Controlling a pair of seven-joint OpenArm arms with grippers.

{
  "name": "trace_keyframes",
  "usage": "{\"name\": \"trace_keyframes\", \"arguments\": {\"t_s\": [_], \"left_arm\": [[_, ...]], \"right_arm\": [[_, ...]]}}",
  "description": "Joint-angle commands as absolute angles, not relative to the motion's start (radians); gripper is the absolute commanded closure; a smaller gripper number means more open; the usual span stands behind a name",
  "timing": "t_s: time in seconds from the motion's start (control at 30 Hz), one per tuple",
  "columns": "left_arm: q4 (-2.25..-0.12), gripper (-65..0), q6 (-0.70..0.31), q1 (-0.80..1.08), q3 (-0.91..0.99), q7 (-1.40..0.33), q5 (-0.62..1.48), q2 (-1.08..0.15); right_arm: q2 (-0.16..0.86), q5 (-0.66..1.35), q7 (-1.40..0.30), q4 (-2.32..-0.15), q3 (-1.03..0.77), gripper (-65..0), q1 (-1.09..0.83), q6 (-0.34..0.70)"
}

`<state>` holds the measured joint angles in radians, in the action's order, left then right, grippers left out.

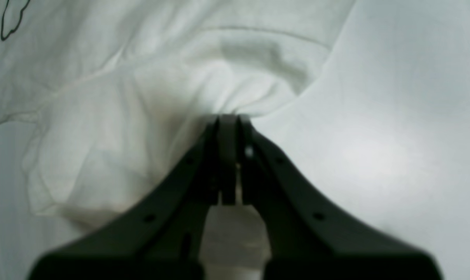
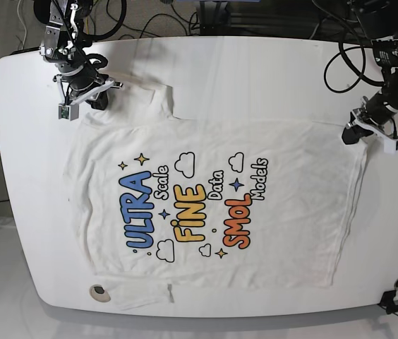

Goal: Fold the T-shirt properly
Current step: 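Pull the shirt by both shoulders toward the robot base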

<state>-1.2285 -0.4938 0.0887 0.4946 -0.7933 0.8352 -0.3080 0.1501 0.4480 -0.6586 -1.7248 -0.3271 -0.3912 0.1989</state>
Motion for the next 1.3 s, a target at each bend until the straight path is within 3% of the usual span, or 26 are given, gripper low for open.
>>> {"name": "trace_keyframes", "arguments": {"t_s": [0.0, 0.63, 0.83, 1.27], "left_arm": [[-1.244, 0.0, -0.499, 0.079, 0.501, -0.779, 0.858, -0.326], [-1.250, 0.0, -0.507, 0.154, 0.499, -0.785, 0.863, -0.326], [-1.250, 0.0, -0.576, 0.220, 0.499, -0.785, 0.863, -0.326], [-1.353, 0.0, -0.596, 0.340, 0.503, -0.785, 0.863, -0.326]], "right_arm": [[0.162, 0.446, -0.657, -1.735, -0.332, 0.0, -0.390, 0.196], [0.157, 0.453, -0.654, -1.784, -0.335, 0.0, -0.475, 0.196], [0.157, 0.453, -0.654, -1.805, -0.335, 0.0, -0.524, 0.196], [0.157, 0.453, -0.654, -1.863, -0.335, 0.0, -0.656, 0.196]]}}
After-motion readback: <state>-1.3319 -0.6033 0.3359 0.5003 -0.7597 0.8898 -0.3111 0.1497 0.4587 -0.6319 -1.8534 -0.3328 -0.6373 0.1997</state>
